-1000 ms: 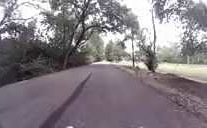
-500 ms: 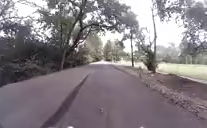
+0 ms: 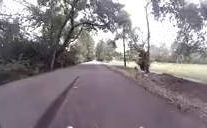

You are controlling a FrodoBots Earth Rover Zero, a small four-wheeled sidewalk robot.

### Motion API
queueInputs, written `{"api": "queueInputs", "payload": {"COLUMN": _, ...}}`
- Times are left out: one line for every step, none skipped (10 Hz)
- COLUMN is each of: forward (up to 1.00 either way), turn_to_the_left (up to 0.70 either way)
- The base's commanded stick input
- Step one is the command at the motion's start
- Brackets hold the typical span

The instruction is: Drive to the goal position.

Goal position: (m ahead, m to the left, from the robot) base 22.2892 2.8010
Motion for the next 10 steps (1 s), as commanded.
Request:
{"api": "queueInputs", "payload": {"forward": 1.0, "turn_to_the_left": -0.01}}
{"api": "queueInputs", "payload": {"forward": 1.0, "turn_to_the_left": -0.01}}
{"api": "queueInputs", "payload": {"forward": 1.0, "turn_to_the_left": -0.01}}
{"api": "queueInputs", "payload": {"forward": 1.0, "turn_to_the_left": 0.0}}
{"api": "queueInputs", "payload": {"forward": 1.0, "turn_to_the_left": 0.01}}
{"api": "queueInputs", "payload": {"forward": 1.0, "turn_to_the_left": 0.01}}
{"api": "queueInputs", "payload": {"forward": 1.0, "turn_to_the_left": 0.01}}
{"api": "queueInputs", "payload": {"forward": 1.0, "turn_to_the_left": 0.01}}
{"api": "queueInputs", "payload": {"forward": 1.0, "turn_to_the_left": 0.01}}
{"api": "queueInputs", "payload": {"forward": 1.0, "turn_to_the_left": 0.0}}
